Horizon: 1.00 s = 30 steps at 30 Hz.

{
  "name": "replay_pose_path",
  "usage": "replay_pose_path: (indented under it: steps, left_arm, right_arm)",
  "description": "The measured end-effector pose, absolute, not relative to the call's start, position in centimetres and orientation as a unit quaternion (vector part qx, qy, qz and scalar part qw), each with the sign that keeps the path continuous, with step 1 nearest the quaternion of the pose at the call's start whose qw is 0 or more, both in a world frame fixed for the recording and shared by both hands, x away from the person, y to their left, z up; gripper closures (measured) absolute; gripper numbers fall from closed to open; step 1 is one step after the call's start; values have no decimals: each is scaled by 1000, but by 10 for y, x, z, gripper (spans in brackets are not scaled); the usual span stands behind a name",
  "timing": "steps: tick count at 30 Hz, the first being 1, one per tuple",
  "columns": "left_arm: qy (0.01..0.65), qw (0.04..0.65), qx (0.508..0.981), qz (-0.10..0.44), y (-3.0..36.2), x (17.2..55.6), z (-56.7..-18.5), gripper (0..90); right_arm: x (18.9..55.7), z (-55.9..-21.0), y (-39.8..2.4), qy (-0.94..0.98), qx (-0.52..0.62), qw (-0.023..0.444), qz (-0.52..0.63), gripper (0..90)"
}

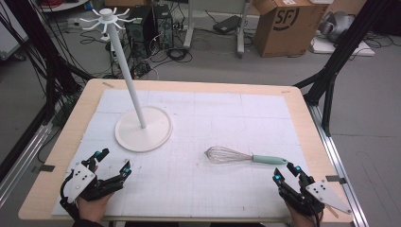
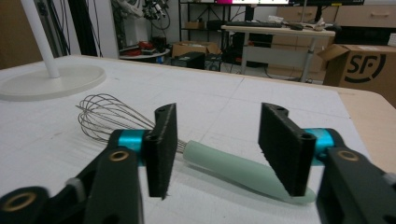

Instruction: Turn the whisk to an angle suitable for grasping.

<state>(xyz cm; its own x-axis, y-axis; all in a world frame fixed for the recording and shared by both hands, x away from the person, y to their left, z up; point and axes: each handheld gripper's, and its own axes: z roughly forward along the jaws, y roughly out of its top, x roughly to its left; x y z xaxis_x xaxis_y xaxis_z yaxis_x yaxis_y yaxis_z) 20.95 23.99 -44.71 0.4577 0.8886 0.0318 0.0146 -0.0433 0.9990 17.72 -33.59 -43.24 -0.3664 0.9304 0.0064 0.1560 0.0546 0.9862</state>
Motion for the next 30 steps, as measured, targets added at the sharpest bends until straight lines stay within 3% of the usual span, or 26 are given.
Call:
replay_pose_path:
  steps: [2, 6, 13, 19, 23, 30]
  left_arm:
    - [367, 589, 617, 371, 240, 210, -448, 163]
    - [373, 589, 615, 369, 241, 210, -449, 163]
    - [376, 587, 616, 368, 243, 210, -450, 165]
    - [368, 591, 614, 371, 241, 209, -449, 172]
    - [366, 591, 616, 370, 239, 209, -449, 174]
    - [363, 591, 618, 369, 237, 208, -449, 178]
  right_arm:
    - [178, -432, -337, 628, 431, 366, 534, 528]
    - [186, -430, -337, 638, 432, 355, 529, 709]
    - [199, -431, -338, 665, 424, 331, 519, 881]
    - [209, -432, -345, 676, 433, 305, 512, 896]
    - [218, -433, -355, 687, 456, 237, 514, 896]
    - [231, -431, -370, 698, 465, 205, 505, 896]
